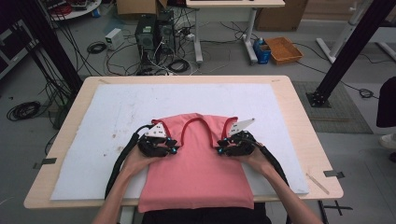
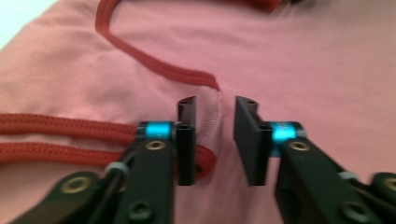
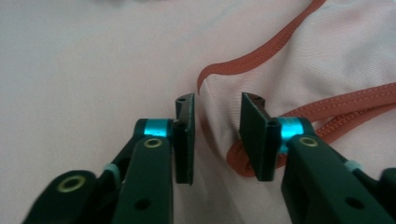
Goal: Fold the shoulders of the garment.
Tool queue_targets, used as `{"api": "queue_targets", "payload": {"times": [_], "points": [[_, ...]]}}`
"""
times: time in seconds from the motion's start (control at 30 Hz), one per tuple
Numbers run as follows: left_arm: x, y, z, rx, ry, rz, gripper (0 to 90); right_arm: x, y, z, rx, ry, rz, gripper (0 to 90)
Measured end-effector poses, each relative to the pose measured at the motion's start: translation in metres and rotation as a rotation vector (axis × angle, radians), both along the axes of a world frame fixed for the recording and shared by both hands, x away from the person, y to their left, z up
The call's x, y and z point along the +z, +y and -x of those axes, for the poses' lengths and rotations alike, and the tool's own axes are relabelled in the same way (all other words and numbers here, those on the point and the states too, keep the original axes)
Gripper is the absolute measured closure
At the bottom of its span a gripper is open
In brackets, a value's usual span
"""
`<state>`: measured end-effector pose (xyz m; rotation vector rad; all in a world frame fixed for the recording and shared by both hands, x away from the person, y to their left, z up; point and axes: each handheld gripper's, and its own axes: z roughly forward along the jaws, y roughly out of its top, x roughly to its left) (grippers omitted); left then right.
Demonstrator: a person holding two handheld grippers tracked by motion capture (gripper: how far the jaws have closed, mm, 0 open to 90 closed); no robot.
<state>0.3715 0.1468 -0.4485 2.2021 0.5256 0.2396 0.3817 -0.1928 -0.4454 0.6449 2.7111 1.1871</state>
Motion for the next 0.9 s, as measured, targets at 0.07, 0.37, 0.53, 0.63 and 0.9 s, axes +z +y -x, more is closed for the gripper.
{"api": "queue_targets", "payload": {"times": [0.07, 0.37, 0.53, 0.63, 0.9], "points": [[0.002, 0.000, 0.001, 0.008, 0.001, -0.004, 82.9, 0.000, 0.000, 0.000, 0.001, -0.002, -0.002, 79.8], [0.013, 0.008, 0.015, -0.057, 0.027, 0.015, 86.7, 0.009, -0.006, 0.012, 0.036, -0.005, -0.031, 84.9], [0.013, 0.015, 0.021, -0.079, 0.049, 0.013, 86.6, 0.008, -0.012, 0.018, 0.061, 0.015, -0.020, 84.8], [0.009, 0.019, 0.022, -0.084, 0.068, 0.043, 86.5, 0.005, -0.016, 0.019, 0.073, 0.034, -0.009, 84.4], [0.000, 0.018, 0.023, -0.083, 0.094, 0.034, 85.9, -0.002, -0.020, 0.020, 0.069, 0.067, -0.031, 83.2]]}}
